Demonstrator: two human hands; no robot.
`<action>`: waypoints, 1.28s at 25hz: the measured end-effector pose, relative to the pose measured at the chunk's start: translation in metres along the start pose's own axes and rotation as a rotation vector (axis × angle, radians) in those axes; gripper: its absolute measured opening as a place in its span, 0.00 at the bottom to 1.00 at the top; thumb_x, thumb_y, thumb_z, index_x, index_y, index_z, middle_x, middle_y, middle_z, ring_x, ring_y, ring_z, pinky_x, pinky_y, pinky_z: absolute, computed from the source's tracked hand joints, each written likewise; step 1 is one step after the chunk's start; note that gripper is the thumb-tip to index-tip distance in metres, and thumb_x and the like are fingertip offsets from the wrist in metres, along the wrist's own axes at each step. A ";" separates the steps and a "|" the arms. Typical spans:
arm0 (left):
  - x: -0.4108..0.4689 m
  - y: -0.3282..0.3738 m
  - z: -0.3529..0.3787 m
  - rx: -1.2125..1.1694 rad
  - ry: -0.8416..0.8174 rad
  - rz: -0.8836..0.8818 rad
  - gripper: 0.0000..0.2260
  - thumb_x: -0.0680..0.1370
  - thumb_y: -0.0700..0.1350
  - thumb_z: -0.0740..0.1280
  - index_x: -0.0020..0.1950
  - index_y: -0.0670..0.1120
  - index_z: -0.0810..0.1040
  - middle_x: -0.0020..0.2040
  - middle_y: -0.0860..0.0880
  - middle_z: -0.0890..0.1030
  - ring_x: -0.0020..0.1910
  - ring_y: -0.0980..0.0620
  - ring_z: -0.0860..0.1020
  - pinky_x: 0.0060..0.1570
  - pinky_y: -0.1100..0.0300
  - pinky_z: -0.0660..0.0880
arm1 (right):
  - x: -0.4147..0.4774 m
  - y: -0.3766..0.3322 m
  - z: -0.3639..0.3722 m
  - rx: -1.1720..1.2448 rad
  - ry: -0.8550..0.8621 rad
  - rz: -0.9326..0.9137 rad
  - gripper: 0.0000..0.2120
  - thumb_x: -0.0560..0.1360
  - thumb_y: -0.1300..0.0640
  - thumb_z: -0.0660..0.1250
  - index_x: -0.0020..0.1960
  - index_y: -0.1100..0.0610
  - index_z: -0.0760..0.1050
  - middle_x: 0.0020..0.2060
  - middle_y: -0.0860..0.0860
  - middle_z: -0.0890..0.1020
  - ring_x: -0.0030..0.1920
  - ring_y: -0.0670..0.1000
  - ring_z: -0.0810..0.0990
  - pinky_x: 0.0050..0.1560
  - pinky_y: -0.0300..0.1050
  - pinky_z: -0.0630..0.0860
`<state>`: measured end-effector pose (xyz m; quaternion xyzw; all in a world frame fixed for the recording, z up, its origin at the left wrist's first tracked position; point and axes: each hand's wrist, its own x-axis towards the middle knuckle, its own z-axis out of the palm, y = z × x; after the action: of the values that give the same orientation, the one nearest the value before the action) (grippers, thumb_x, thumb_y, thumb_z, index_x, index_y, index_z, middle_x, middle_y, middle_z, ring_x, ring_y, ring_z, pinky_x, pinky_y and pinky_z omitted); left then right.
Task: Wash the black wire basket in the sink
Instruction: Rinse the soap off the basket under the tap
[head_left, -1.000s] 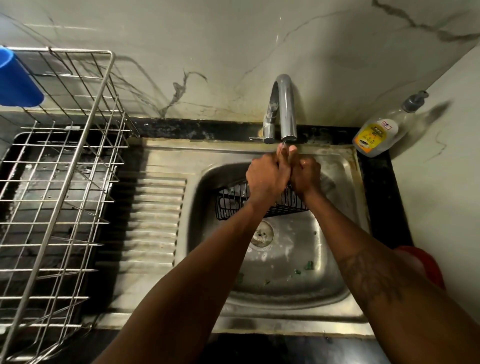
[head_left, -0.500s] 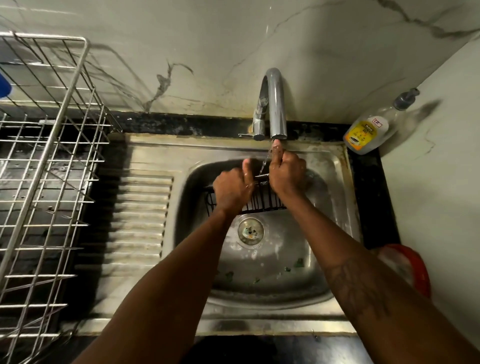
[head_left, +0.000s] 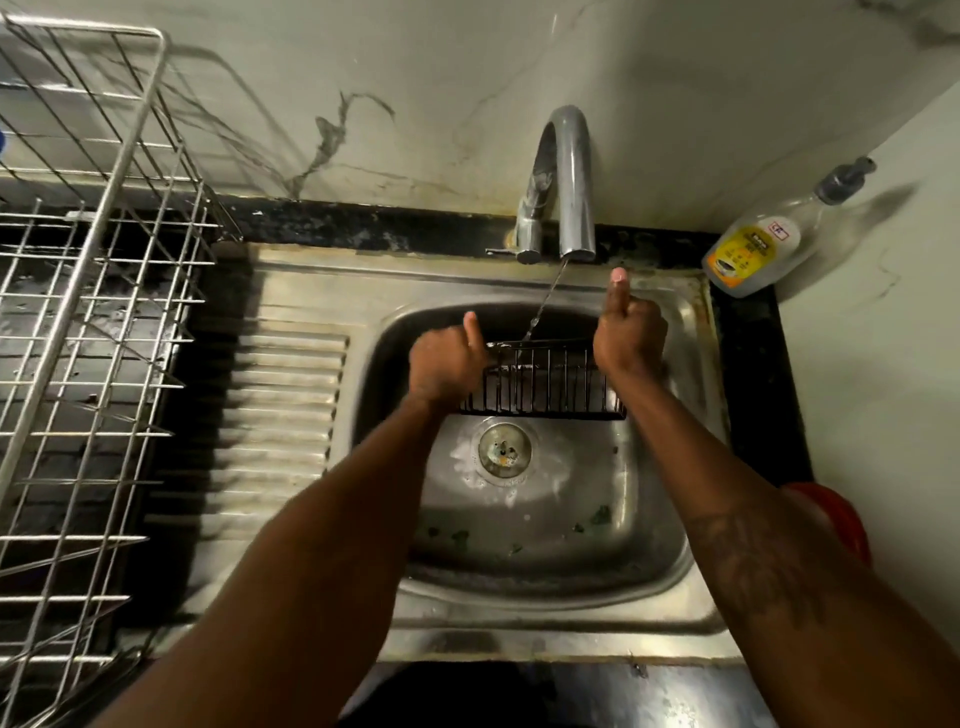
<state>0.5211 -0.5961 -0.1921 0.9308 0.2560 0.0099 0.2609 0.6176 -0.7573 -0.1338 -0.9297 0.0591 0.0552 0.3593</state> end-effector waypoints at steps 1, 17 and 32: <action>0.000 -0.008 -0.005 0.053 0.022 -0.061 0.29 0.87 0.53 0.48 0.31 0.46 0.75 0.25 0.51 0.74 0.22 0.55 0.69 0.29 0.58 0.67 | 0.001 -0.006 0.000 -0.012 0.004 -0.021 0.32 0.84 0.38 0.50 0.30 0.58 0.68 0.27 0.49 0.72 0.28 0.47 0.70 0.29 0.41 0.63; 0.001 0.014 0.009 -0.126 0.127 0.063 0.28 0.87 0.54 0.47 0.33 0.48 0.75 0.27 0.54 0.76 0.27 0.57 0.75 0.47 0.56 0.75 | 0.000 -0.027 0.007 -0.030 0.031 -0.038 0.31 0.85 0.41 0.51 0.46 0.64 0.80 0.40 0.59 0.82 0.42 0.57 0.80 0.33 0.46 0.60; -0.021 0.059 0.024 0.003 0.098 0.168 0.20 0.85 0.53 0.47 0.48 0.50 0.76 0.44 0.49 0.78 0.45 0.50 0.74 0.53 0.49 0.69 | -0.002 -0.019 0.015 -0.024 0.016 -0.033 0.30 0.85 0.40 0.51 0.35 0.60 0.72 0.28 0.48 0.69 0.29 0.47 0.70 0.28 0.43 0.58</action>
<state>0.5340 -0.6606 -0.1815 0.9477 0.1894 0.0771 0.2448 0.6177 -0.7333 -0.1318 -0.9352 0.0460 0.0427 0.3484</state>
